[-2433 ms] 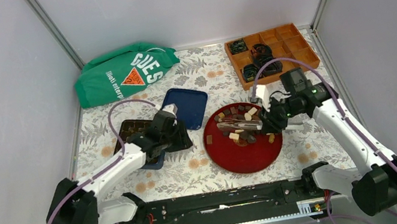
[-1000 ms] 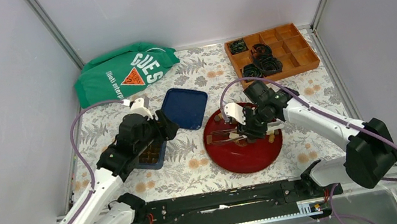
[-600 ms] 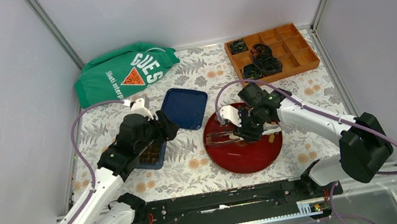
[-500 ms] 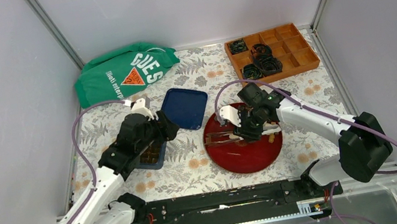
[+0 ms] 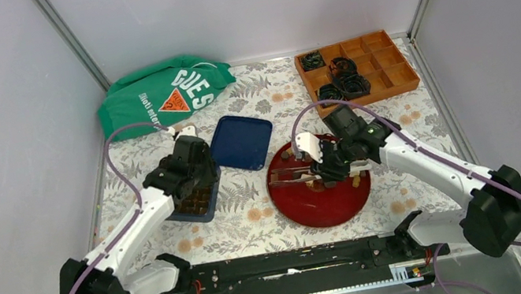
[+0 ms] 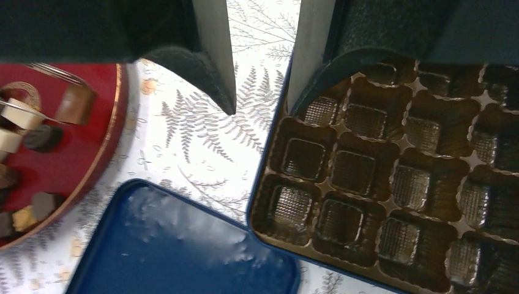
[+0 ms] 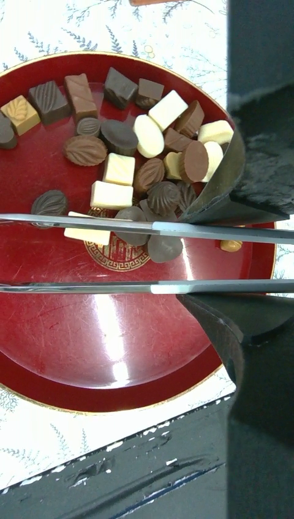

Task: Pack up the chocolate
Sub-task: Pick up the fake chocolate from the plate, then move the packing box to the center of the board, then place the fake chocolate in the packing box.

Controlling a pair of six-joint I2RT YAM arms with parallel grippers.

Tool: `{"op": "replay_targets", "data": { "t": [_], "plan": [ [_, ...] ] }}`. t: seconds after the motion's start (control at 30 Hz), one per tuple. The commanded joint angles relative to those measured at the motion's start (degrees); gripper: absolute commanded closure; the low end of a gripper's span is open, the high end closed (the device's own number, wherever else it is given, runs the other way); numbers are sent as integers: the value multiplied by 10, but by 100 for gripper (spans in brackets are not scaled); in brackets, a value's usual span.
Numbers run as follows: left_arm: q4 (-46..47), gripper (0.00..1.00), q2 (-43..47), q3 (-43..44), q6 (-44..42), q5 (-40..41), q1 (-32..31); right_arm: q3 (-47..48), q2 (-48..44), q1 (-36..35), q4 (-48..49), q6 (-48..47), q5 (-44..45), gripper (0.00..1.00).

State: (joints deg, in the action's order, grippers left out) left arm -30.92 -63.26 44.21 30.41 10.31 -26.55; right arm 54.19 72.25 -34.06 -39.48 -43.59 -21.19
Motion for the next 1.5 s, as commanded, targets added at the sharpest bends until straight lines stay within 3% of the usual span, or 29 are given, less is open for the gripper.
{"op": "replay_targets", "data": {
  "t": [0.0,0.27,0.8,1.1,1.33,1.47],
  "plan": [
    [-28,57,-43,27,-32,18,20,-8,-40,27,7,15,-54,93],
    [-27,60,-109,36,-57,-27,32,-6,-56,56,1,24,-98,94],
    [10,72,-127,4,-36,-206,33,68,-34,73,-75,0,-112,94],
    [109,72,-123,-51,23,-339,13,135,14,73,-77,11,-139,94],
    [134,68,-94,-61,49,-347,-7,178,54,73,-75,15,-141,94],
    [64,52,-7,-44,21,-270,-6,197,75,71,-73,16,-139,94]
  ]
}}
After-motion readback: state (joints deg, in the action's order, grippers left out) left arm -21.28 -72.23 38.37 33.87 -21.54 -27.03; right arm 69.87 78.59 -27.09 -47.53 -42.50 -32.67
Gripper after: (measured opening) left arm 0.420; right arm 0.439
